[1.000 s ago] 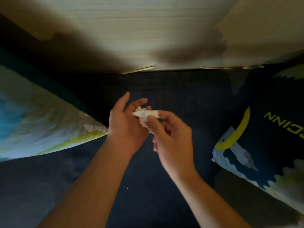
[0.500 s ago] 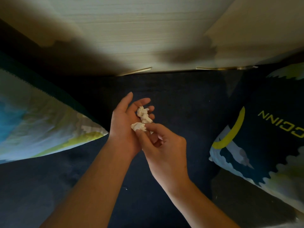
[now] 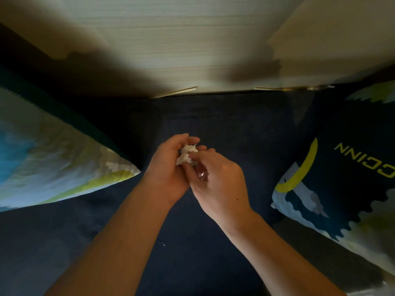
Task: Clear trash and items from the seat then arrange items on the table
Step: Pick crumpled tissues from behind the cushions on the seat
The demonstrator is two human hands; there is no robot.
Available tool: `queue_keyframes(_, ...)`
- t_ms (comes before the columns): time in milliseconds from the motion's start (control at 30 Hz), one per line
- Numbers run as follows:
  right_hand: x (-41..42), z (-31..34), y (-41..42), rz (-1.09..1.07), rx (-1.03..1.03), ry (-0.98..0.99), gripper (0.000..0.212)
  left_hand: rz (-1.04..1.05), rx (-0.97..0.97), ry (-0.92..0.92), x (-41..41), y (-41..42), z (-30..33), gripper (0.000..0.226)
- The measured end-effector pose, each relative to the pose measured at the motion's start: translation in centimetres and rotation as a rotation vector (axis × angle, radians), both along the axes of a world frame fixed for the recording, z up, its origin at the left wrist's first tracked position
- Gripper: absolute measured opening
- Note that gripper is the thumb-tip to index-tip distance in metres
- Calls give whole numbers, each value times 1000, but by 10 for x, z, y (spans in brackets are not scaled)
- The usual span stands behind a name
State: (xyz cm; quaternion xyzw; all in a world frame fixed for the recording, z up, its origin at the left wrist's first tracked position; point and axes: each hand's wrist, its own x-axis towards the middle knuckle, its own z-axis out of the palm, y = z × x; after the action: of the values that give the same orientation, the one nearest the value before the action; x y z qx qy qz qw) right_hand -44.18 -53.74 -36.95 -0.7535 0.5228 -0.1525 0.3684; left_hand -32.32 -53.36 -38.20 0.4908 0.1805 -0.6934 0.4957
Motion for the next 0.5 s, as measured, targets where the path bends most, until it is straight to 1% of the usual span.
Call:
queue_keyframes(133,-3,-2,-3,43,-45,60,14,-106,-22,-33,8,-2,-1,22)
queue_keyframes(300,-1,-3,-5,59,-36,25,9,-249,-50,-61,8,-3,-4,15)
queue_keyframes(400,1,-3,-6,56,-52,34,11,-245,-51,-58,6,-2,-8,15)
queue_keyframes(500,2,0,-7,112,-150,162,16,-194,-32,-49,3,-2,-11,17)
